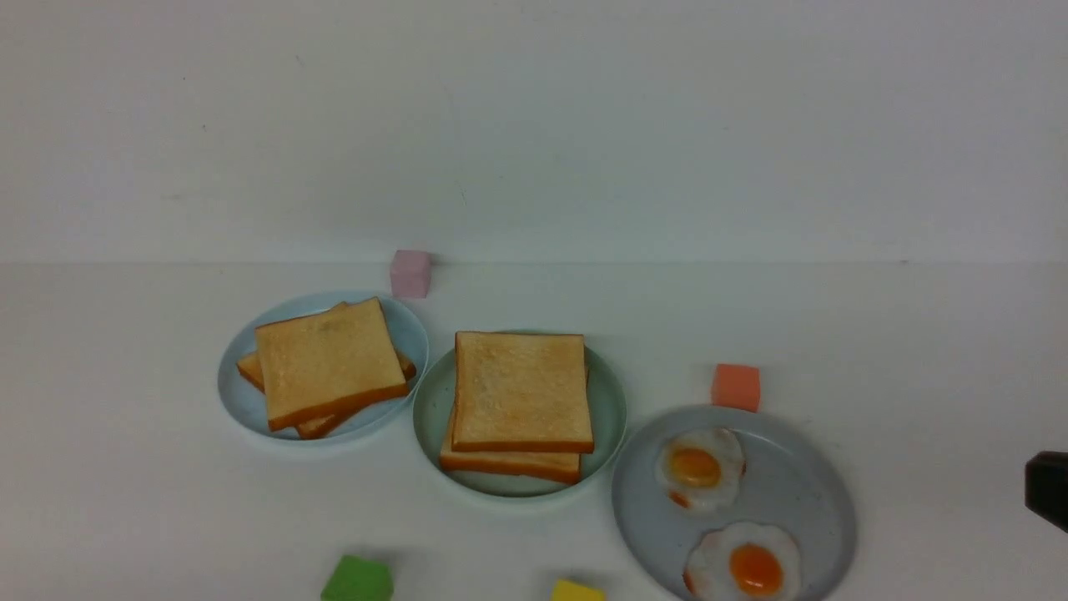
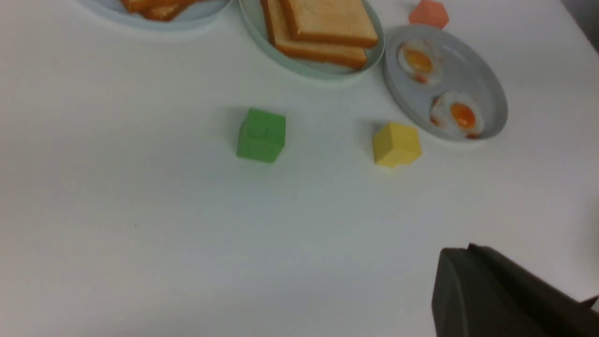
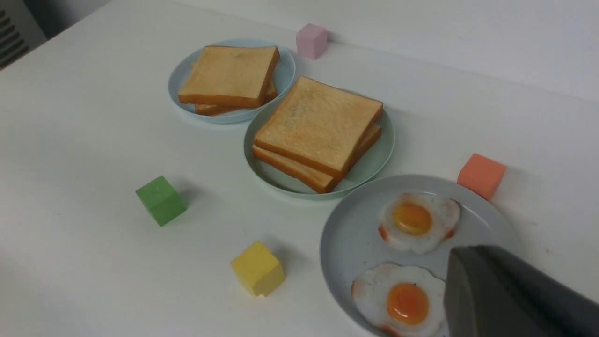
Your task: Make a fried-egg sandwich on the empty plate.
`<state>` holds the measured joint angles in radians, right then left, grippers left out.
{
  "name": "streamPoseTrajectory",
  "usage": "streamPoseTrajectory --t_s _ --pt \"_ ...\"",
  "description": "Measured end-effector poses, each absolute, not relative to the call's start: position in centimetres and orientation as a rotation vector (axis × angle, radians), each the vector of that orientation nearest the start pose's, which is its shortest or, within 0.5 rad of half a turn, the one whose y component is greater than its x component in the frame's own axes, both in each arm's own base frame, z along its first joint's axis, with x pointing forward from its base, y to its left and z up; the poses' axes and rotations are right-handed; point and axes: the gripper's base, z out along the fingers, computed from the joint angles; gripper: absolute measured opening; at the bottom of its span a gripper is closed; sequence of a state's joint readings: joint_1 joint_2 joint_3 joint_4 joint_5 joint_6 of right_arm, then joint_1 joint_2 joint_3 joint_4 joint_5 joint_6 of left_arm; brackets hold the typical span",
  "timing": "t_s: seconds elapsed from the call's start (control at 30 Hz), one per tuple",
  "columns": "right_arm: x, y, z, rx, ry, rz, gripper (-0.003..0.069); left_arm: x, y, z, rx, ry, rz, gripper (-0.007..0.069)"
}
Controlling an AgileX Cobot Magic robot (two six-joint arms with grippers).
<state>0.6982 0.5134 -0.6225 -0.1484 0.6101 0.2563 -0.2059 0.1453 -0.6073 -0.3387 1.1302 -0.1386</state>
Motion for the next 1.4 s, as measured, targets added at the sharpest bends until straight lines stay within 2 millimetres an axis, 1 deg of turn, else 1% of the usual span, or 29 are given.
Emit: streamPoseTrajectory --t_s 0.1,0.23,0.3,0.33,0.4,0.47,0.5,0.57,0.6,0.63,0.67,0.7,0.73,0.77,0.8,0.87,1.4 --pt "8.0 5.7 33.0 -0.504 1.942 0.455 -0.0006 -0.5 -2.7 30.4 0.102 2.187 -0.607 -0.0013" --pt "8.0 5.7 33.0 -0.504 1.942 0.455 -0.0003 -0.4 -2.6 30.4 0.101 2.181 -0.592 -0.0013" --pt "8.0 5.7 33.0 -0.504 1.942 0.455 -0.0001 0.0 -2.1 30.6 0.107 2.128 -0.503 -0.0013" --pt "8.0 5.7 33.0 -0.504 1.942 0.455 0.0 0.7 -1.6 30.6 0.096 2.062 -0.42 -0.0013" --pt "8.0 5.7 33.0 -0.504 1.942 0.455 0.0001 1.2 -1.4 30.6 0.084 2.021 -0.382 -0.0013" --pt "8.0 5.7 33.0 -0.504 1.942 0.455 0.0003 2.8 -0.9 29.5 0.009 1.881 -0.319 -0.0013" --pt "8.0 5.7 33.0 -0.504 1.942 0.455 0.0003 3.0 -0.9 29.2 -0.006 1.862 -0.314 -0.0013" --pt "8.0 5.7 33.0 -0.506 1.94 0.451 0.0003 3.7 -0.5 26.3 -0.108 1.754 -0.29 -0.0013" --pt "8.0 5.7 33.0 -0.506 1.94 0.451 0.0004 4.0 -0.4 25.1 -0.136 1.742 -0.279 -0.0013" --pt "8.0 5.7 33.0 -0.506 1.94 0.451 0.0005 4.3 -0.3 23.5 -0.171 1.745 -0.262 -0.0013" --pt "8.0 5.7 33.0 -0.506 1.94 0.451 0.0005 4.4 -0.3 22.8 -0.18 1.751 -0.258 -0.0013" --pt "8.0 5.7 33.0 -0.506 1.94 0.451 0.0006 4.8 -0.1 20.7 -0.215 1.784 -0.234 -0.0013" --pt "8.0 5.7 33.0 -0.506 1.94 0.451 0.0007 5.1 0.0 19.1 -0.235 1.821 -0.22 -0.0013" --pt "8.0 5.7 33.0 -0.505 1.938 0.452 0.0007 5.1 0.0 17.9 -0.25 1.859 -0.213 -0.0013" --pt "8.0 5.7 33.0 -0.505 1.938 0.452 0.0008 5.2 0.0 17.1 -0.253 1.887 -0.204 -0.0013" --pt "8.0 5.7 33.0 -0.505 1.939 0.452 0.0008 5.2 0.1 16.8 -0.242 1.9 -0.186 -0.0013" --pt "8.0 5.7 33.0 -0.505 1.939 0.451 0.0017 5.2 0.1 16.8 -0.221 1.89 -0.17 -0.0006"
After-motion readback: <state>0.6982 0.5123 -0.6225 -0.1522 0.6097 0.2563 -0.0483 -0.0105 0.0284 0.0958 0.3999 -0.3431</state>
